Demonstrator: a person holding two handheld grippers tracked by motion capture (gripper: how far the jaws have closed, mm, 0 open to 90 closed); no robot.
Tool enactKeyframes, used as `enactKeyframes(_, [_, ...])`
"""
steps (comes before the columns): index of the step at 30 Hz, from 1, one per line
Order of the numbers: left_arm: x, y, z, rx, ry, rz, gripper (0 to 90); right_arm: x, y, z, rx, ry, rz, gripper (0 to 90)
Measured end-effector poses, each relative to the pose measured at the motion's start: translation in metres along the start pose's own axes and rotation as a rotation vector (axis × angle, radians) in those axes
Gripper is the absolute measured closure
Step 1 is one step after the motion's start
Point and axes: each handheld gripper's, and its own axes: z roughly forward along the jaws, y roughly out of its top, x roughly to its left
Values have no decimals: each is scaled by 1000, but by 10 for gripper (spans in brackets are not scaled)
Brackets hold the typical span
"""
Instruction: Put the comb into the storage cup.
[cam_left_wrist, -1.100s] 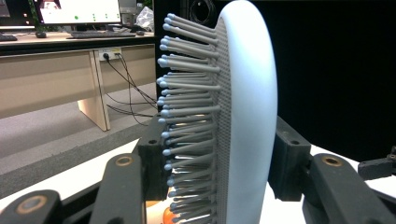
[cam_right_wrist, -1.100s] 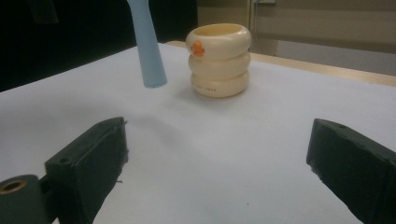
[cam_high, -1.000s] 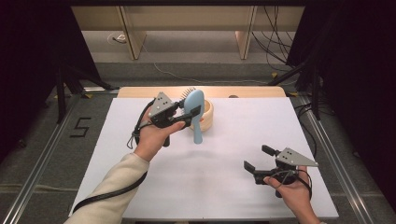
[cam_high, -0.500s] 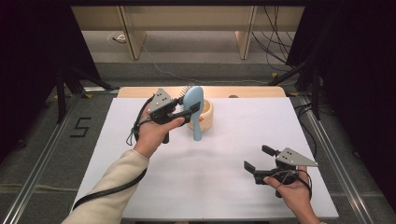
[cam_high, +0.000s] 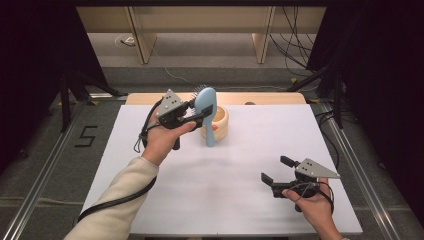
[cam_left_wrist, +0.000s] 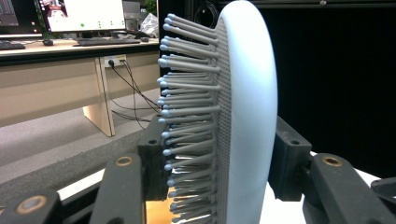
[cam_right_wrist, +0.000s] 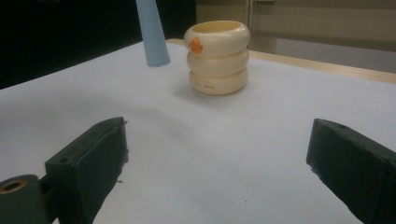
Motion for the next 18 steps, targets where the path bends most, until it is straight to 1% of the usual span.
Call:
enactKeyframes(7, [3, 3, 1, -1, 0, -2, 495, 0, 0, 0, 1, 0, 6, 63])
enactKeyframes(15, [5, 6, 3, -5, 2, 10, 495, 0, 0, 0, 3, -1, 4, 63])
enactKeyframes(18, [6, 7, 3, -8, 1, 6, 495, 0, 0, 0, 3, -1, 6, 63])
